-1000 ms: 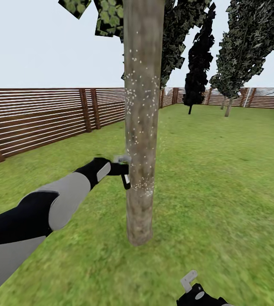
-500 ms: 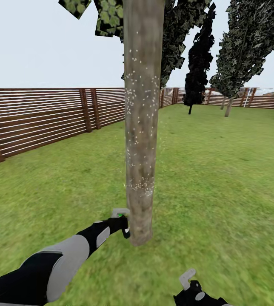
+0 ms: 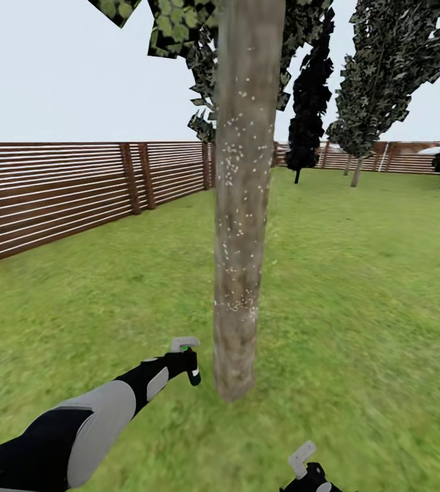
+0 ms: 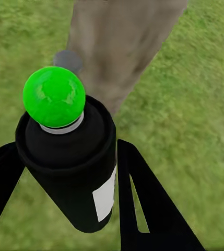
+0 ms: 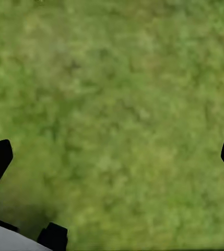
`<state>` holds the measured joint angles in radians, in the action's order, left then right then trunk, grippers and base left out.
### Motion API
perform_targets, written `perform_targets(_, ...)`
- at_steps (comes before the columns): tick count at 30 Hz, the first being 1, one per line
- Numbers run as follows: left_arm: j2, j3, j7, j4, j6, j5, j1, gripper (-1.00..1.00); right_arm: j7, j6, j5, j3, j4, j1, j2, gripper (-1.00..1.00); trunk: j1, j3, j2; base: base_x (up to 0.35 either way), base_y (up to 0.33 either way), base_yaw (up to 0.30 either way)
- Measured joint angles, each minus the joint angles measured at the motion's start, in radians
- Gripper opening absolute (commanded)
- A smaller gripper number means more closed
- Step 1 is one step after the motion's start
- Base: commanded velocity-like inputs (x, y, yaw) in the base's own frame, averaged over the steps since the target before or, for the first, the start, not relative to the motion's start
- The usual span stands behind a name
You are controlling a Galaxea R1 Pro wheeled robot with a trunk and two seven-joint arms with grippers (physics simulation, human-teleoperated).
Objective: In the garden, pick up the pesticide atomizer on the floor and spray pesticide onto both trees until each tree trunk is fully covered.
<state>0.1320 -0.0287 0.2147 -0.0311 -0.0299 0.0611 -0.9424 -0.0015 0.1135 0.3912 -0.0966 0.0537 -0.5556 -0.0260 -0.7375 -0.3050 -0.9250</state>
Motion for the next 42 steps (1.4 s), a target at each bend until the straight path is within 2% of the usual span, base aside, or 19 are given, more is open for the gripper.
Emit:
perform_targets(6,0.000,0.000,0.001,0.000,-0.001,0.000,0.000,-1.00,0.000,-0.001,0.001,-0.001,0.000,0.001,0.000,1.00,0.000,0.000,0.000,0.075,0.350,-0.097)
perform_targets(22,-0.005,0.000,0.002,0.001,-0.001,0.000,0.000,-1.00,0.000,0.000,0.005,-0.002,0.000,0.008,-0.002,1.00,0.000,-0.001,0.000,0.065,0.350,-0.288)
perform_targets(29,-0.006,0.000,0.002,0.001,-0.002,0.000,0.000,-1.00,0.000,0.000,0.005,-0.002,0.000,0.008,-0.002,1.00,0.000,-0.001,0.000,0.002,0.350,-0.083)
perform_targets(42,-0.005,0.000,0.002,0.001,-0.002,0.000,0.000,-1.00,0.000,0.000,0.005,-0.002,0.000,0.010,-0.002,1.00,0.000,-0.001,0.000,0.000,0.350,-0.282)
